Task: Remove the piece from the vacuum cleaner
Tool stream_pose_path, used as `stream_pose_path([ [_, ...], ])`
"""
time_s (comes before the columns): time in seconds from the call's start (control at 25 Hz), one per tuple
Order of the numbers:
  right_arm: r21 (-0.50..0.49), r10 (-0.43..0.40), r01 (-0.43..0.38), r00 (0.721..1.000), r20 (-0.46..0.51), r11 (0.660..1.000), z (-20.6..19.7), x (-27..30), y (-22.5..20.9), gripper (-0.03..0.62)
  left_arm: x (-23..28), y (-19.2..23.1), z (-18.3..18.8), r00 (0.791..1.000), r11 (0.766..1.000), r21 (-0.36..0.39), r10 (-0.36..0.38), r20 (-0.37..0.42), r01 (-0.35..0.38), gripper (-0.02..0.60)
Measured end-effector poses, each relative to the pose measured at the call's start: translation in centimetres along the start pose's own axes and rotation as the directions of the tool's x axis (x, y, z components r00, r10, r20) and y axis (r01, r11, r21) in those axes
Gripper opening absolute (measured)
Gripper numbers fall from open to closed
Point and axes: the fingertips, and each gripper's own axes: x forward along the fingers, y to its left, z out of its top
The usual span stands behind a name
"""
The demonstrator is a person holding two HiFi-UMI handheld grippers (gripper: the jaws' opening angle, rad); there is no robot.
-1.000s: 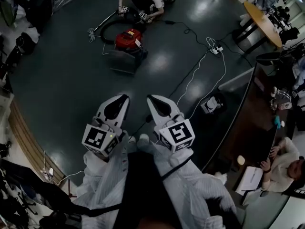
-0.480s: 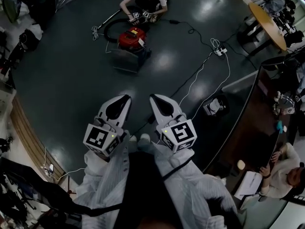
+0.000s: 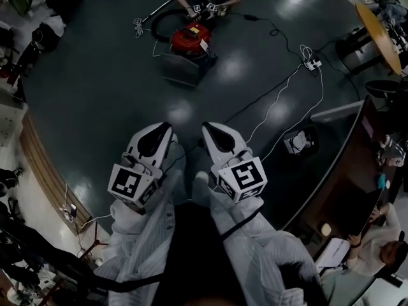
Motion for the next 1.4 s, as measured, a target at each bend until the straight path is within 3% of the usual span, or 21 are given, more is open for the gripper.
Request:
stream_pose_path([
  [0.2,0.013,-0.028,0.028,0.999,-0.033,1.000,0.1,7.6,-3.0,0.002,3.8,7.7,0.1,1.000,1.000,-0.009,-0.002,-0.031,0.002,0.029],
  [0.44,-0.002,-0.117,0.117,0.993,-0.026,0.993,3.8,18.8,-8.0,0.002,9.3,18.4,2.5,0.996,0.996,0.034,-0.076,-0.056,0.078,0.029],
  [0.64,0.020,-0.219,0.220,0.976,-0.014,0.975,5.6,25.1,-12.1,0.002,13.4,24.9,2.5,0.975,0.985,0.030,-0.166,-0.148,0.172,0.029],
  [1.0,0.102,-0.232,0.251,0.958,-0.168,0.963,0.7,31.6,-20.1,0.002,23.4,31.4,-0.5,0.936,0.973,0.011,-0.220,-0.274,0.232,0.029],
  [1.32,0.108,-0.149,0.188,0.944,-0.295,0.976,-4.1,39.2,-28.9,0.002,35.4,36.4,-5.0,0.879,0.949,0.013,-0.285,-0.383,0.314,0.029],
  [1.4,0.088,-0.127,0.165,0.935,-0.330,0.982,-6.2,41.4,-30.5,0.002,38.3,37.9,-7.0,0.856,0.942,0.026,-0.293,-0.427,0.335,0.029],
])
